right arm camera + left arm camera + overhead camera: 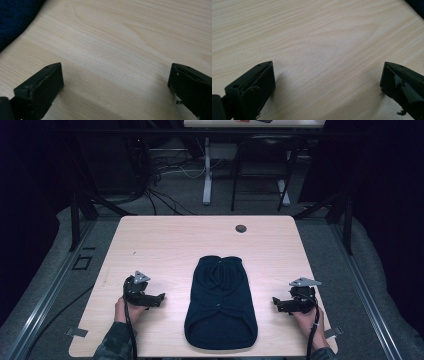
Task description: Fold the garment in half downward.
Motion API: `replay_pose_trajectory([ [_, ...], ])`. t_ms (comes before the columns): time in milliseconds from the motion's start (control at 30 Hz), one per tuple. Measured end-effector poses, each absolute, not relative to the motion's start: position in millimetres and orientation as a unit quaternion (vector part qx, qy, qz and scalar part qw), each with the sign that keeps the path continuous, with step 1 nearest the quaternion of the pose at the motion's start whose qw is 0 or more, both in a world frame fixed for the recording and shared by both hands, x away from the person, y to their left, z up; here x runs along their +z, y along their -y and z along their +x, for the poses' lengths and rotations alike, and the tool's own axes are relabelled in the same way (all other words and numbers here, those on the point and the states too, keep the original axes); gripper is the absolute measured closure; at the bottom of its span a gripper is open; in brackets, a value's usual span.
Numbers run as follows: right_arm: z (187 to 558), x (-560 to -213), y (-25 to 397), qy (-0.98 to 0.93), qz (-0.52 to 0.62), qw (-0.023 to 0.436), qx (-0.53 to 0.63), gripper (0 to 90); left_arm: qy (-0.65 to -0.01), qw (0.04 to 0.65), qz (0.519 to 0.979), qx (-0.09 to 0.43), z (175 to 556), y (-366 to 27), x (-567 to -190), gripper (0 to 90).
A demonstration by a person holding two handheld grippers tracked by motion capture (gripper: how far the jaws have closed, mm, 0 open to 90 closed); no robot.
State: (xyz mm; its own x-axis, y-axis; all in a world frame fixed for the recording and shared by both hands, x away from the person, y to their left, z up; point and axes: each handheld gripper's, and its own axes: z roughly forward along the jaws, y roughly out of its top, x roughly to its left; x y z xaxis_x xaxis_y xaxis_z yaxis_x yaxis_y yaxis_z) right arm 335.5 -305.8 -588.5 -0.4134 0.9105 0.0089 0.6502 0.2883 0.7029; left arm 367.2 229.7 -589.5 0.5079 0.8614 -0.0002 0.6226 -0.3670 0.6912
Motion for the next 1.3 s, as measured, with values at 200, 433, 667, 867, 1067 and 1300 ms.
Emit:
replay_pose_trajectory([
  [200, 336, -589, 306, -0.777, 0.502, 0.202, 0.322, 0.0, -0.462, 0.323, 0.805, 0.184, 367, -229, -589, 0.0],
  [433, 337, -588, 306, -0.78, 0.501, 0.2, 0.317, 0.1, -0.462, 0.314, 0.81, 0.18, 368, -227, -588, 0.0],
  [667, 339, -583, 305, -0.783, 0.504, 0.193, 0.308, 2.9, -0.46, 0.322, 0.809, 0.174, 369, -223, -581, 0.0],
  [867, 332, -570, 299, -0.78, 0.49, 0.205, 0.332, 4.8, -0.453, 0.331, 0.809, 0.172, 368, -220, -578, 0.0],
  [1067, 330, -558, 287, -0.789, 0.468, 0.207, 0.339, 5.3, -0.446, 0.346, 0.809, 0.163, 369, -214, -569, 0.1],
  [1300, 332, -549, 275, -0.8, 0.453, 0.199, 0.34, 6.6, -0.425, 0.342, 0.822, 0.16, 376, -200, -565, 0.1],
])
